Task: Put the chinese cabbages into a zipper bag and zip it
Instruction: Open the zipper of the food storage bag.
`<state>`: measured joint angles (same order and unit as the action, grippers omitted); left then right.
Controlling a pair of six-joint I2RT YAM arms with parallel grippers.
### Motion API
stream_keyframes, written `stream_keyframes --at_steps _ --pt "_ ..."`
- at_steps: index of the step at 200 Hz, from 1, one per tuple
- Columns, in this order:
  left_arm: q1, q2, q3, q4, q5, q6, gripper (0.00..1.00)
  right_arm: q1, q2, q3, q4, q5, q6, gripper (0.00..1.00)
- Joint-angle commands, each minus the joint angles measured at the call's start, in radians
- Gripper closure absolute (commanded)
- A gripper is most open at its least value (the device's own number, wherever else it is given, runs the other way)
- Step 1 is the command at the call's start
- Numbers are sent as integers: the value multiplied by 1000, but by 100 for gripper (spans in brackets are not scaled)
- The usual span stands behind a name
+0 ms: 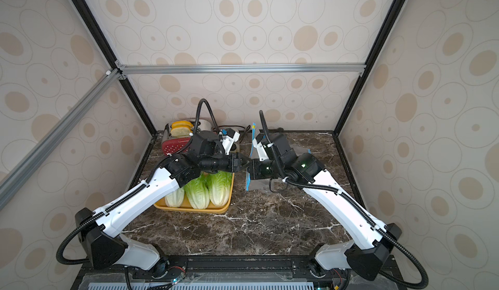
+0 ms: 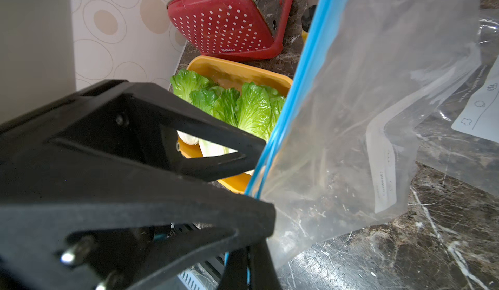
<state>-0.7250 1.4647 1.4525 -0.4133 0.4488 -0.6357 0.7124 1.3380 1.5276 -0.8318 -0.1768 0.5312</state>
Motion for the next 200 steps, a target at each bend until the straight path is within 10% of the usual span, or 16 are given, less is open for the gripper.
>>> stream_keyframes --at_steps 1,200 --pt "-2 6 52 -92 -56 61 65 6 1 44 -8 5 -18 100" --pt "24 -54 15 -136 -123 83 48 6 -40 33 -49 80 -19 100"
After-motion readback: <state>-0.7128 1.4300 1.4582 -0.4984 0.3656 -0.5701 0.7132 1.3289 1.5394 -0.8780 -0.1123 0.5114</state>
